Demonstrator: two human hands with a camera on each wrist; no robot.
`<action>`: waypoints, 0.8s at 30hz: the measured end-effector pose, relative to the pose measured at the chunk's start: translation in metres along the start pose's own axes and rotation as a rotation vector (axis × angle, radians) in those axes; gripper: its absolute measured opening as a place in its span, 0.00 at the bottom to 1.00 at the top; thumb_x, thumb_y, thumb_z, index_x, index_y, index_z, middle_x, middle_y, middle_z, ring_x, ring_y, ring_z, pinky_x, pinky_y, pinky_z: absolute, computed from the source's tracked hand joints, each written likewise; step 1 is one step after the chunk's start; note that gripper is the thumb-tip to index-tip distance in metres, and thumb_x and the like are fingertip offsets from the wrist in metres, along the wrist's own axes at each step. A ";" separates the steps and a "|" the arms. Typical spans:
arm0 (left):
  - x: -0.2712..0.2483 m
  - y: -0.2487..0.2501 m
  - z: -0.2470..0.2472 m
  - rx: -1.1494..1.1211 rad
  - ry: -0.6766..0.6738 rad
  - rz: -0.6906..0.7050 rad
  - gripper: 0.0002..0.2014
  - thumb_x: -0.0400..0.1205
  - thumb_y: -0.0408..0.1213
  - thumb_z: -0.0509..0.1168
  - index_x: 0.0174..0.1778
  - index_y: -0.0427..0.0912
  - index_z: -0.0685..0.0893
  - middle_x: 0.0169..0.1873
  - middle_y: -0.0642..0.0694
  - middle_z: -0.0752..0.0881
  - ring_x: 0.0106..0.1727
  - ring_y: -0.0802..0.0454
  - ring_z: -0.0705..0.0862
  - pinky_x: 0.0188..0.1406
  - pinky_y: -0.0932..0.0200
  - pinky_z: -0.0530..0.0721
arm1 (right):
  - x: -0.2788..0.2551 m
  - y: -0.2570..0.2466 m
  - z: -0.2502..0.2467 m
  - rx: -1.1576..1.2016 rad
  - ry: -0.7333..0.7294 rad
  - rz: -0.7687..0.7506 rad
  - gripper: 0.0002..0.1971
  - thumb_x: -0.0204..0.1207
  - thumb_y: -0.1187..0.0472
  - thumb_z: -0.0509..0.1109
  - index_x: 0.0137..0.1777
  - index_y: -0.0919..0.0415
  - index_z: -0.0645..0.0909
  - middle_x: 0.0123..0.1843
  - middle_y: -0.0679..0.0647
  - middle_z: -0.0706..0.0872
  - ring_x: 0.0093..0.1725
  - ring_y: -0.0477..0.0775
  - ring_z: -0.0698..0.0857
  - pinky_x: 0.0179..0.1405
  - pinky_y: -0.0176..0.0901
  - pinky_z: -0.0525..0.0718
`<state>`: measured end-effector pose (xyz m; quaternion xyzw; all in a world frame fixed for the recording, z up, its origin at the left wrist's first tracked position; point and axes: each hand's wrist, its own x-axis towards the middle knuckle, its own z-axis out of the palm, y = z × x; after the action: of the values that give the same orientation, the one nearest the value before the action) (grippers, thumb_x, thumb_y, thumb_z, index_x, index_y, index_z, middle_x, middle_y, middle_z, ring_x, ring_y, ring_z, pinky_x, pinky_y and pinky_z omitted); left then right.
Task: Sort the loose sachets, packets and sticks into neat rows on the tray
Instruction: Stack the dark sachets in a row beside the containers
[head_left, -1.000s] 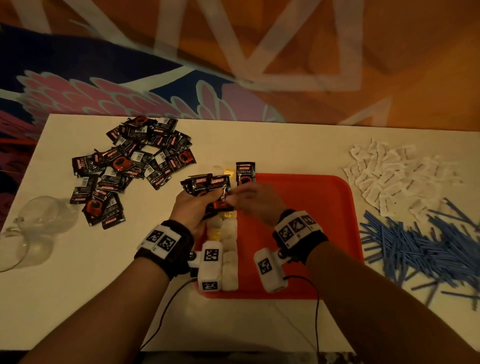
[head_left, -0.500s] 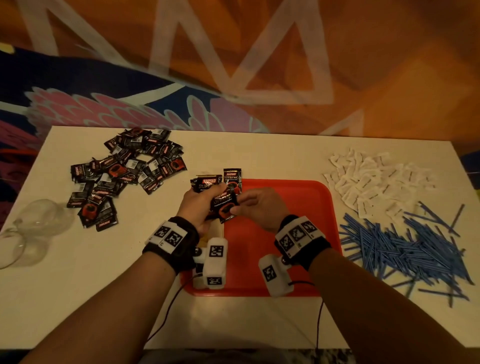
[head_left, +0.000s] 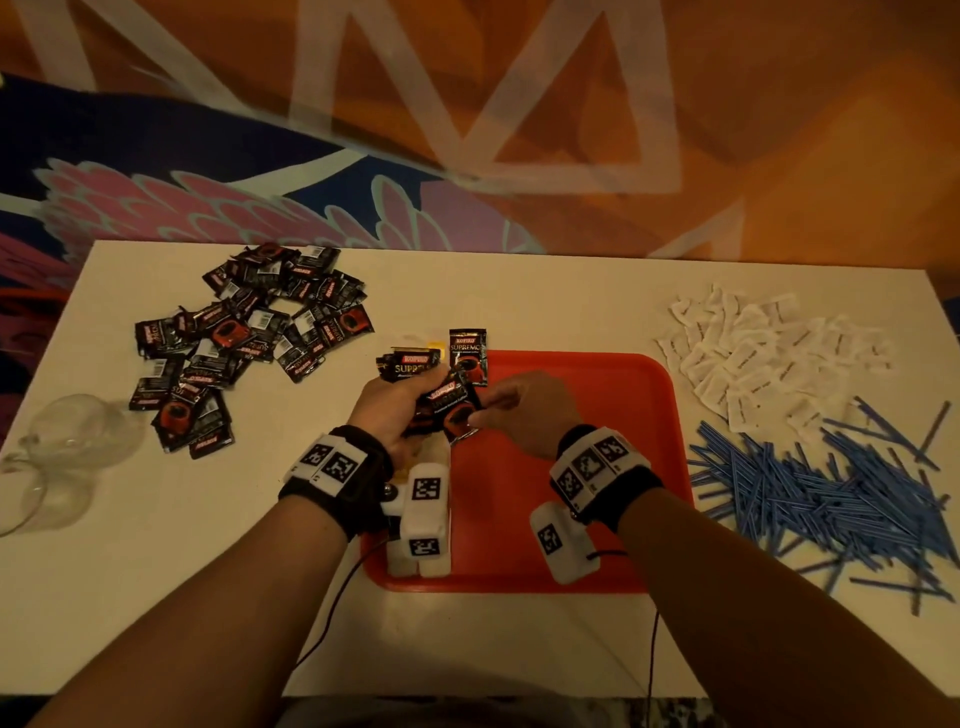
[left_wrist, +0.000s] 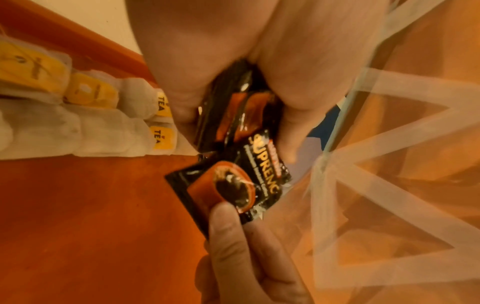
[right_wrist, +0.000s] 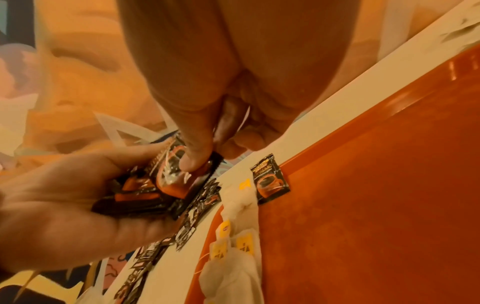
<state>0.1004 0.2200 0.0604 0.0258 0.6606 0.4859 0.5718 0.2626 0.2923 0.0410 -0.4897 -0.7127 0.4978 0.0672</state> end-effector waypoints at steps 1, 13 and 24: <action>0.004 0.000 -0.003 -0.008 0.037 0.001 0.14 0.78 0.40 0.76 0.55 0.36 0.88 0.46 0.37 0.92 0.46 0.39 0.91 0.50 0.41 0.88 | 0.003 0.003 -0.001 -0.012 0.007 0.012 0.09 0.72 0.57 0.80 0.52 0.55 0.91 0.47 0.47 0.90 0.40 0.35 0.83 0.35 0.20 0.78; 0.033 -0.001 -0.040 -0.123 0.124 -0.052 0.05 0.83 0.36 0.65 0.49 0.41 0.85 0.34 0.45 0.87 0.34 0.49 0.87 0.35 0.52 0.84 | 0.060 0.043 -0.021 -0.092 0.193 0.400 0.11 0.78 0.57 0.75 0.59 0.58 0.87 0.59 0.54 0.89 0.59 0.52 0.85 0.62 0.42 0.82; 0.042 -0.005 -0.060 -0.137 0.139 -0.094 0.12 0.82 0.35 0.67 0.60 0.38 0.83 0.37 0.43 0.88 0.38 0.47 0.86 0.35 0.51 0.85 | 0.087 0.040 -0.011 -0.056 0.209 0.449 0.11 0.75 0.58 0.78 0.57 0.57 0.88 0.59 0.52 0.88 0.58 0.52 0.86 0.61 0.46 0.86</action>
<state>0.0410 0.2056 0.0186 -0.0781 0.6642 0.5033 0.5472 0.2496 0.3666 -0.0187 -0.6864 -0.5886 0.4267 0.0146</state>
